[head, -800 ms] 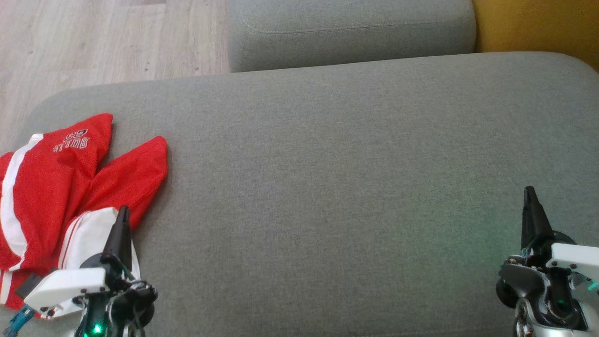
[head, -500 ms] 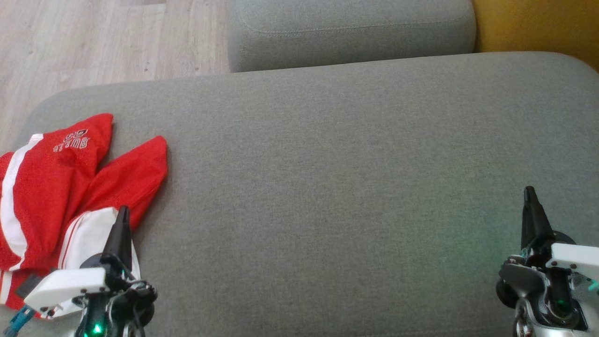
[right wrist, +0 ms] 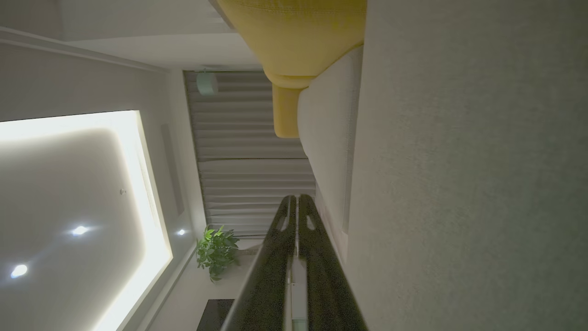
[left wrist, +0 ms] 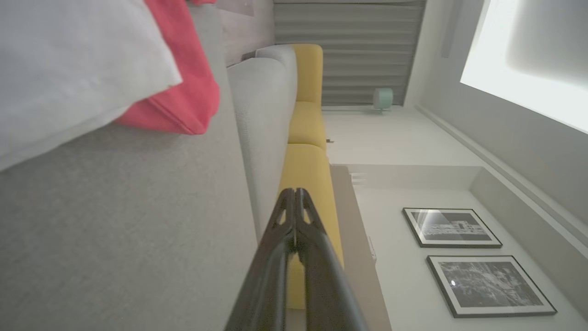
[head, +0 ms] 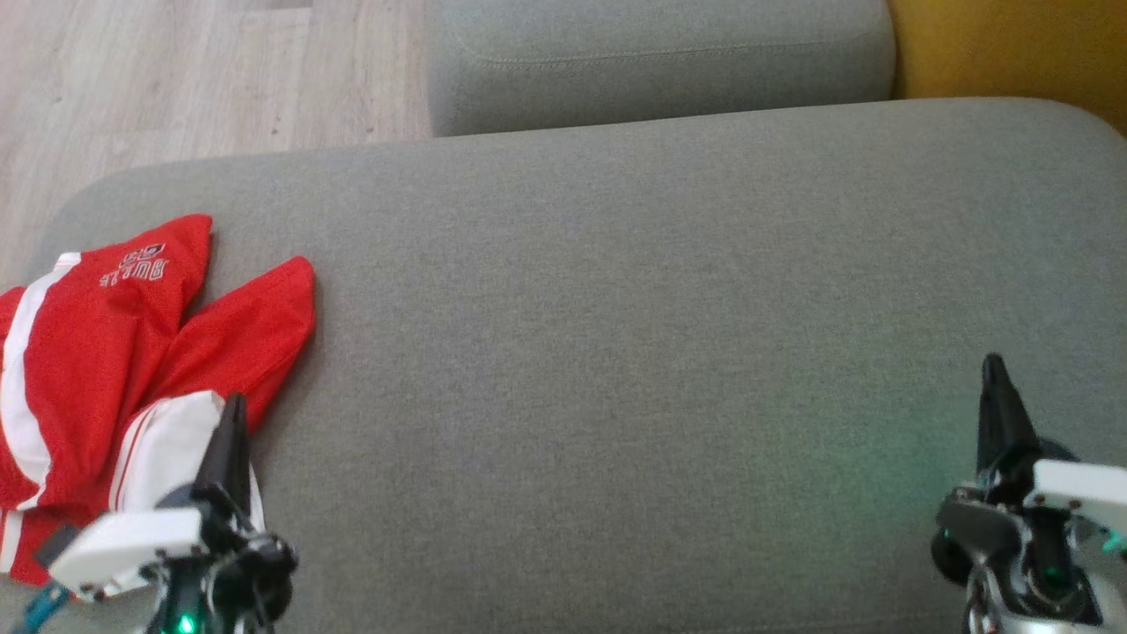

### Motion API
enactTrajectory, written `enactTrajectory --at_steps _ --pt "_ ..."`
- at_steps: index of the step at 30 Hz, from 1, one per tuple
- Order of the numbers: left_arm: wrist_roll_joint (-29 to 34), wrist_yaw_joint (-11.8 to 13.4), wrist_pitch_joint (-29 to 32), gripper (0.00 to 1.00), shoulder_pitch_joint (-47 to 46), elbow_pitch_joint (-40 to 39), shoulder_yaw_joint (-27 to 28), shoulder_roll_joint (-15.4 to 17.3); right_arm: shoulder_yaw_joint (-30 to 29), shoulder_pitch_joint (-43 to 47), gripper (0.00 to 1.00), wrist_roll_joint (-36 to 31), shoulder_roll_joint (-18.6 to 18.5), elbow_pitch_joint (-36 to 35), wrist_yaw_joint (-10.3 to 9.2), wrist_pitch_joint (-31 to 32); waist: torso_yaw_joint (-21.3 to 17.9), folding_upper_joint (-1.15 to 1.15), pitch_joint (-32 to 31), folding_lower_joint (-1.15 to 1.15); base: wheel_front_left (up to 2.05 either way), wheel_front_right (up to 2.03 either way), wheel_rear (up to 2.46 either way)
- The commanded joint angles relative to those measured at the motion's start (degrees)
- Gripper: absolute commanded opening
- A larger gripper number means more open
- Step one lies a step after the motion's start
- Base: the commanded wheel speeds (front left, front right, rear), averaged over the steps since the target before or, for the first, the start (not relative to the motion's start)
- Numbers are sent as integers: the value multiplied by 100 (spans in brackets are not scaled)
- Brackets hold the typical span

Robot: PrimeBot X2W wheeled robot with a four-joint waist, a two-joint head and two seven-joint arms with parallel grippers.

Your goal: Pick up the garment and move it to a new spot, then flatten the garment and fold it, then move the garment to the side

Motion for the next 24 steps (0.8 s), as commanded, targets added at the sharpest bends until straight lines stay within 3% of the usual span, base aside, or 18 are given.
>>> enactTrajectory --at_steps 1,4,24 --pt "0 4 -7 100 7 45 -7 -2 3 0 100 -1 1 47 0 -1 0 0 0 0 0 0 0" --pt "-3 9 -15 100 158 285 -16 -40 13 80 100 2 12 292 0 -5 0 0 1 0 0 0 0" --pt "159 1 -351 100 26 5 -186 -21 447 -14 100 -102 -14 -176 -1 -324 1 0 2 0 0 0 0"
